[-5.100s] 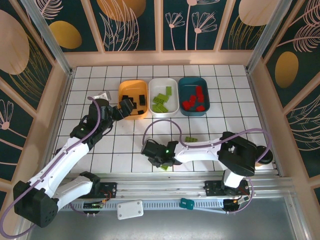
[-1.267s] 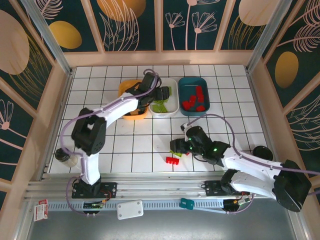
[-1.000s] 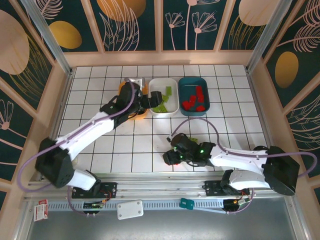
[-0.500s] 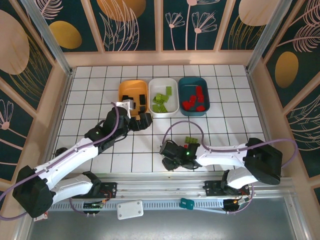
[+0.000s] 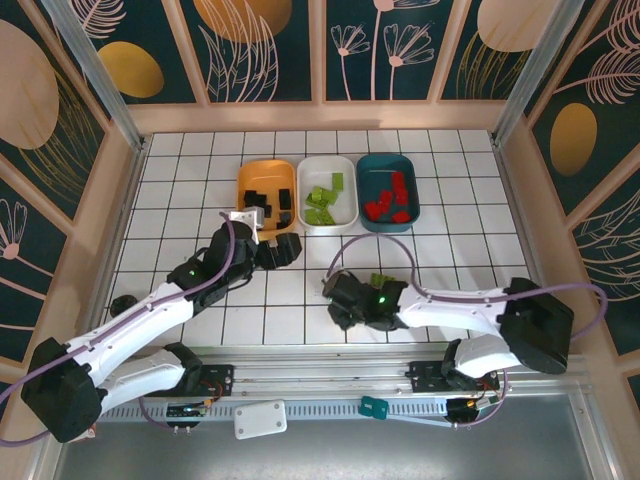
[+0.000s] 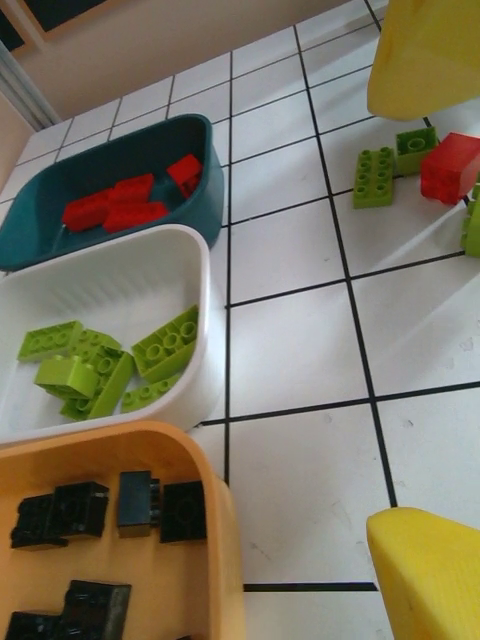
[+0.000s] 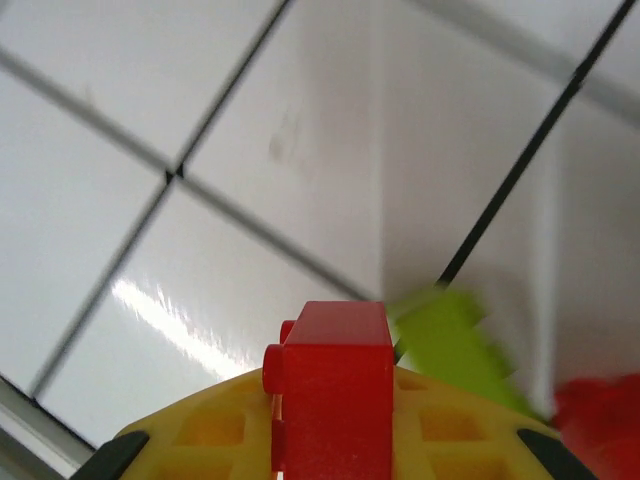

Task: Sort the legos into containers by color
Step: Pick up the lego from the bottom-center of the table, then place the lego in the container.

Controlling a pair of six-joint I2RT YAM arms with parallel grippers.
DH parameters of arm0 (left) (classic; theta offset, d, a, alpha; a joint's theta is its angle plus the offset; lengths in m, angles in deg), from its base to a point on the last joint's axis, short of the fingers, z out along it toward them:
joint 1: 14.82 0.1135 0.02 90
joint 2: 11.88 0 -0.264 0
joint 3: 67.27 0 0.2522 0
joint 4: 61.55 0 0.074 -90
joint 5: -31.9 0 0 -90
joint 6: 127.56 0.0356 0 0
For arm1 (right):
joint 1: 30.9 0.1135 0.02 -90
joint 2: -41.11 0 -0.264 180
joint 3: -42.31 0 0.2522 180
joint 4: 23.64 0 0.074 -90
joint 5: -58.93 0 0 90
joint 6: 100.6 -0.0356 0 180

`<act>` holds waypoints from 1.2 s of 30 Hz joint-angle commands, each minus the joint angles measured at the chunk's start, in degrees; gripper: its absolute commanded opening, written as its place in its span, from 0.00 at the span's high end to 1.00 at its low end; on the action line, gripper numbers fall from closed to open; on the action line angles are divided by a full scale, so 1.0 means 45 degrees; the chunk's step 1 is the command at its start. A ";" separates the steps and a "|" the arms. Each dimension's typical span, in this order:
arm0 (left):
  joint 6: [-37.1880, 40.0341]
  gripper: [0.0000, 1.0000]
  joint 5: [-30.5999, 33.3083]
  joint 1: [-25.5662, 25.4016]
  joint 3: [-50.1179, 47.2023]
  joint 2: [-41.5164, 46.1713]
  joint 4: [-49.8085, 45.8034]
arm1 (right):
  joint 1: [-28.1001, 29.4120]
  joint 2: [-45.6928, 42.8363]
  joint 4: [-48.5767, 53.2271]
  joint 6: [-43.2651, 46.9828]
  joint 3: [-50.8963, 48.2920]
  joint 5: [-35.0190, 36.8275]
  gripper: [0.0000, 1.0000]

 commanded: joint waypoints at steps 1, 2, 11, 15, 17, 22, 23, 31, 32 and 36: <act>-0.0295 0.01 -0.0108 -0.0148 -0.0367 -0.0074 0.0256 | -0.1689 -0.1299 -0.1228 0.0530 0.0926 0.0695 0.90; -0.0322 0.01 -0.0109 -0.0206 -0.0420 -0.0144 0.0346 | -0.2394 -0.1523 -0.1537 0.0643 0.1102 0.0771 0.90; -0.0242 0.01 0.0234 -0.1365 -0.0331 -0.1267 0.0566 | -0.8129 0.0542 -0.4568 0.0441 0.2728 -0.0569 0.89; -0.0147 0.02 0.0077 -0.1867 -0.0368 -0.1806 0.0801 | -0.9046 0.2607 -0.4791 0.0284 0.4014 -0.0990 0.88; -0.0087 0.01 0.0096 -0.2094 -0.0344 -0.2109 0.0825 | -0.9377 0.3576 -0.4808 0.0170 0.4582 -0.1036 0.87; -0.0045 0.01 -0.0089 -0.2256 -0.0446 -0.2492 0.1006 | -0.9864 0.5091 -0.5023 -0.0323 0.5304 -0.1411 0.77; -0.0016 0.02 -0.0117 -0.2265 -0.0470 -0.2518 0.1058 | -0.9924 0.5266 -0.5046 -0.0430 0.5423 -0.1566 0.70; 0.1003 0.01 0.0162 -0.3403 0.0258 -0.3387 0.0559 | -0.9767 0.4073 -0.4967 -0.0437 0.5030 -0.1871 0.39; 0.1181 0.01 0.0322 -0.3779 0.0489 -0.3714 0.0398 | -0.9703 0.3746 -0.4966 -0.0404 0.4733 -0.1884 0.38; 0.1587 0.02 0.1069 -0.5202 0.1204 -0.5020 0.0087 | -0.9352 0.2465 -0.5257 -0.0376 0.3239 -0.1720 0.34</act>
